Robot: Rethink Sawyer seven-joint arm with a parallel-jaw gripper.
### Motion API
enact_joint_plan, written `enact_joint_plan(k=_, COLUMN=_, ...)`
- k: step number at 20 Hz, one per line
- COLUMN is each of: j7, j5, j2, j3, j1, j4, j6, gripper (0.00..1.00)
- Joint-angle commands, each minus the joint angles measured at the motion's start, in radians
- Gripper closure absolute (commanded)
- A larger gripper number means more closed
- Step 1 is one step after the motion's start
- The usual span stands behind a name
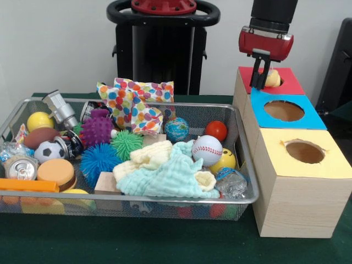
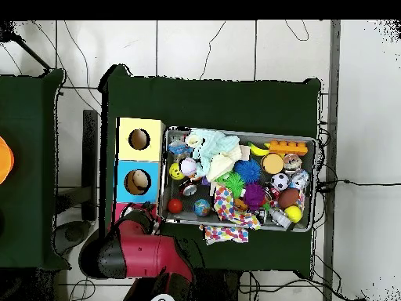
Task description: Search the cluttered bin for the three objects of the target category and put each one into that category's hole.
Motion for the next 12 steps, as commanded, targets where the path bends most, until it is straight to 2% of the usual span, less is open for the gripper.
enact_joint_plan(k=1, j7=0.114, j5=-0.017, j2=0.023, j3=0.081, j1=-0.013, j4=0.034, j6=-0.012, gripper=1.0)
enact_joint_plan(k=12, j7=0.127, j5=-0.006, j2=-0.02, j3=0.109, j1=-0.017, j4=0.08, j6=0.002, gripper=1.0)
